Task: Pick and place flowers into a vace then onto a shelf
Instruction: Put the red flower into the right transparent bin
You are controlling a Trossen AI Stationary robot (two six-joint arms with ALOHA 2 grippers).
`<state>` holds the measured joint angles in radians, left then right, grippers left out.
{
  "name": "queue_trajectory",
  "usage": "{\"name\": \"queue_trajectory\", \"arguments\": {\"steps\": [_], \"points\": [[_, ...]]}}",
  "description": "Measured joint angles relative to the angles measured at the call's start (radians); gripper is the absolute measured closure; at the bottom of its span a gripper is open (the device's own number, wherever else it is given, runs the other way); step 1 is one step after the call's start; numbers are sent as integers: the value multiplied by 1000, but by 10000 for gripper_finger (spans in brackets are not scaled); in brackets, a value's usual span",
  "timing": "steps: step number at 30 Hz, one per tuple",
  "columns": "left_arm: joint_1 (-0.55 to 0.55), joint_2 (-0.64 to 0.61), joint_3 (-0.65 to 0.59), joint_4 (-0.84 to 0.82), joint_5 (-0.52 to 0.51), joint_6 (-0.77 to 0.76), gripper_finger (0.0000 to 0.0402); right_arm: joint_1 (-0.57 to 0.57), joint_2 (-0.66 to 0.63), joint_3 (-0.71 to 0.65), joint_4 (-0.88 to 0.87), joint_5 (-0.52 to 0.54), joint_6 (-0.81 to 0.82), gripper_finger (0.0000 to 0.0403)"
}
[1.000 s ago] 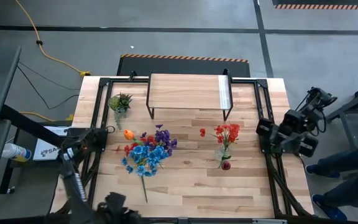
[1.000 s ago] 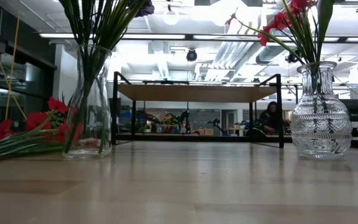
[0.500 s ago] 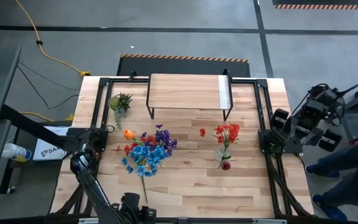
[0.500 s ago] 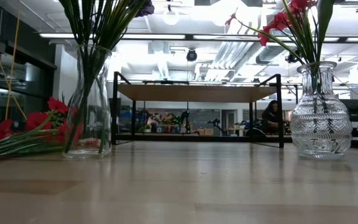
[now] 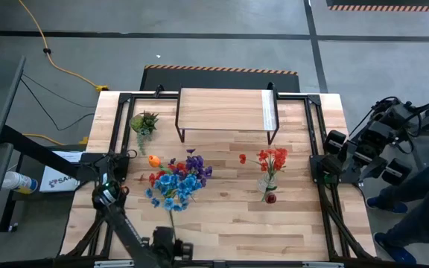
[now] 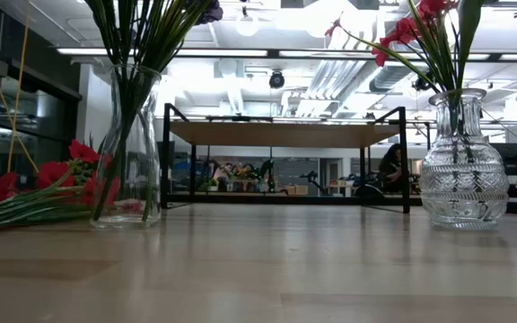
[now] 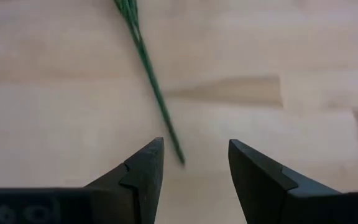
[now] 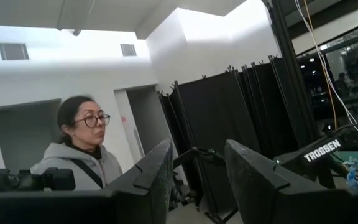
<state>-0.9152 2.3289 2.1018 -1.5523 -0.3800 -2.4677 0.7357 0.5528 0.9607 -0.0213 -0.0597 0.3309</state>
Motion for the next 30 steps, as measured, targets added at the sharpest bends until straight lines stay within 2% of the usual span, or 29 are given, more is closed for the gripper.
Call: {"name": "queue_trajectory", "arguments": {"steps": [7, 13, 30], "points": [[52, 1, -80, 59, 6, 22, 190, 0, 17, 8, 5, 0, 6, 265], [51, 1, -120, 75, 37, 25, 190, 0, 17, 8, 22, 0, 8, 265], [73, -1, -157, 55, 114, 37, 190, 0, 17, 8, 50, 14, 32, 265]]}}
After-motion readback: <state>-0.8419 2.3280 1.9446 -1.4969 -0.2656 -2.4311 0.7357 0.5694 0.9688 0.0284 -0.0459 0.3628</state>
